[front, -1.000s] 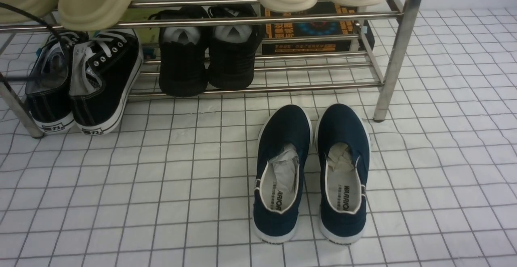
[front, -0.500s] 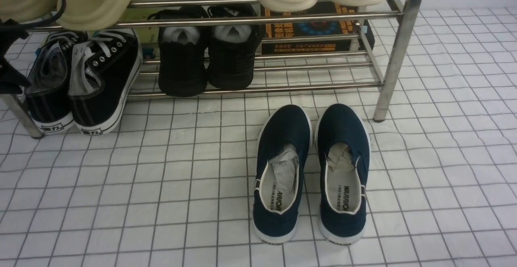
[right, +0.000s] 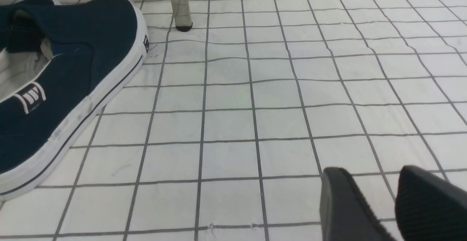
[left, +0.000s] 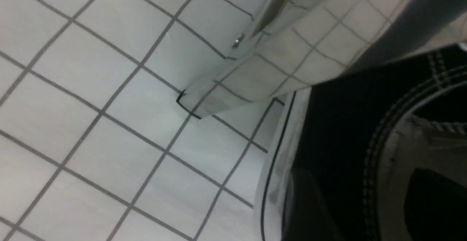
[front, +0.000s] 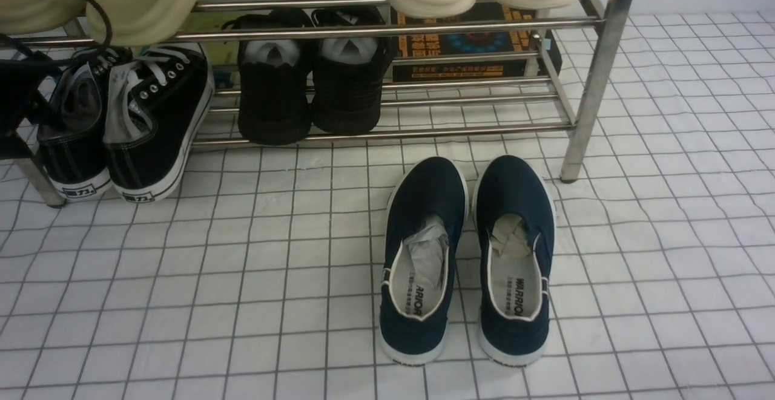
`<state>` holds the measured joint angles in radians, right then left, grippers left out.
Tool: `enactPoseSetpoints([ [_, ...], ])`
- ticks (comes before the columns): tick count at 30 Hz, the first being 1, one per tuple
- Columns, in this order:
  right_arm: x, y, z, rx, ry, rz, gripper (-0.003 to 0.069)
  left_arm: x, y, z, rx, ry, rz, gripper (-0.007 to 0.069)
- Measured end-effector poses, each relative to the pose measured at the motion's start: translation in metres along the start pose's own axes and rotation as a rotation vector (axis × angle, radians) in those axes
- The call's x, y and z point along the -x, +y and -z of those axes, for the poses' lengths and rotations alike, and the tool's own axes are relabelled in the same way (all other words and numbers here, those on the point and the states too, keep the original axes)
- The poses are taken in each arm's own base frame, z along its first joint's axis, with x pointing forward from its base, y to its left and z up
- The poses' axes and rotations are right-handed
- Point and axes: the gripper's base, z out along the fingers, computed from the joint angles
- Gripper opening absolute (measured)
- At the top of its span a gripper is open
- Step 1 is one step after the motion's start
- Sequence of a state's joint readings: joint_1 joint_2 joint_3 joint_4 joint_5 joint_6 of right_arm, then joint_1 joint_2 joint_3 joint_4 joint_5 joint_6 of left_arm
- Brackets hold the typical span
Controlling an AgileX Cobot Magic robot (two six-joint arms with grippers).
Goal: Take the shoes off the shelf with your hand from the white checkered tablecloth.
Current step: 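Grasp the leftmost shoe on the bottom shelf of the shoe rack with the left gripper, then set the held shoe down on the floor in front of the rack with the left gripper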
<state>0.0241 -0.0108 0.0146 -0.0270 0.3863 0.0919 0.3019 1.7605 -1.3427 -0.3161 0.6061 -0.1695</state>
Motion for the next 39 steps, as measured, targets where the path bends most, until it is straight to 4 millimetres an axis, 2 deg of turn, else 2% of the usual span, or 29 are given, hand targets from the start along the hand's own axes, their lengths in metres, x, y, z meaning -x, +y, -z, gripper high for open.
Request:
enactPoseSetpoints([
  [3, 0.0, 0.0, 0.0, 0.0, 0.0, 0.0, 0.0238, -0.003, 0.004, -0.013, 0.012, 0.03, 0.006, 0.037],
  [5, 0.0, 0.0, 0.0, 0.0, 0.0, 0.0, 0.0238, -0.004, 0.005, -0.017, 0.018, 0.038, -0.005, 0.0277],
  [6, 0.0, 0.0, 0.0, 0.0, 0.0, 0.0, 0.0238, -0.004, 0.005, -0.017, 0.019, 0.038, -0.009, 0.0266],
  [7, 0.0, 0.0, 0.0, 0.0, 0.0, 0.0, 0.0238, -0.005, 0.006, -0.018, 0.027, 0.047, -0.026, 0.0153],
  [8, 0.0, 0.0, 0.0, 0.0, 0.0, 0.0, 0.0239, -0.005, 0.007, -0.018, 0.031, 0.053, -0.033, 0.0097],
  [11, 0.0, 0.0, 0.0, 0.0, 0.0, 0.0, 0.0239, -0.006, 0.008, -0.012, 0.038, 0.071, -0.046, 0.0029],
  [12, 0.0, 0.0, 0.0, 0.0, 0.0, 0.0, 0.0239, -0.006, 0.008, -0.012, 0.038, 0.071, -0.046, 0.0027],
  [14, 0.0, 0.0, 0.0, 0.0, 0.0, 0.0, 0.0239, -0.009, 0.009, 0.012, 0.07, 0.122, -0.082, 0.0017],
  [15, 0.0, 0.0, 0.0, 0.0, 0.0, 0.0, 0.0239, -0.009, 0.009, 0.012, 0.07, 0.122, -0.082, 0.0017],
  [16, 0.0, 0.0, 0.0, 0.0, 0.0, 0.0, 0.0239, -0.01, 0.011, 0.021, 0.085, 0.146, -0.095, 0.0017],
  [18, 0.0, 0.0, 0.0, 0.0, 0.0, 0.0, 0.0239, -0.013, 0.014, 0.053, 0.137, 0.176, -0.144, 0.0016],
  [20, 0.0, 0.0, 0.0, 0.0, 0.0, 0.0, 0.0239, -0.015, 0.015, 0.068, 0.169, 0.185, -0.17, 0.0016],
  [21, 0.0, 0.0, 0.0, 0.0, 0.0, 0.0, 0.0239, -0.018, 0.019, 0.089, 0.231, 0.199, -0.209, 0.0016],
  [23, 0.0, 0.0, 0.0, 0.0, 0.0, 0.0, 0.0239, -0.02, 0.02, 0.099, 0.261, 0.209, -0.216, 0.0016],
  [25, 0.0, 0.0, 0.0, 0.0, 0.0, 0.0, 0.0239, -0.027, 0.025, 0.118, 0.33, 0.241, -0.207, 0.0016],
  [27, 0.0, 0.0, 0.0, 0.0, 0.0, 0.0, 0.0239, -0.033, 0.028, 0.126, 0.359, 0.254, -0.197, 0.0017],
  [31, 0.0, 0.0, 0.0, 0.0, 0.0, 0.0, 0.0239, -0.046, 0.036, 0.123, 0.381, 0.281, -0.19, 0.0017],
  [35, 0.0, 0.0, 0.0, 0.0, 0.0, 0.0, 0.0239, -0.075, 0.054, 0.099, 0.411, 0.364, -0.191, 0.0019],
  [39, 0.0, 0.0, 0.0, 0.0, 0.0, 0.0, 0.0239, -0.093, 0.065, 0.081, 0.402, 0.36, -0.203, 0.0021],
])
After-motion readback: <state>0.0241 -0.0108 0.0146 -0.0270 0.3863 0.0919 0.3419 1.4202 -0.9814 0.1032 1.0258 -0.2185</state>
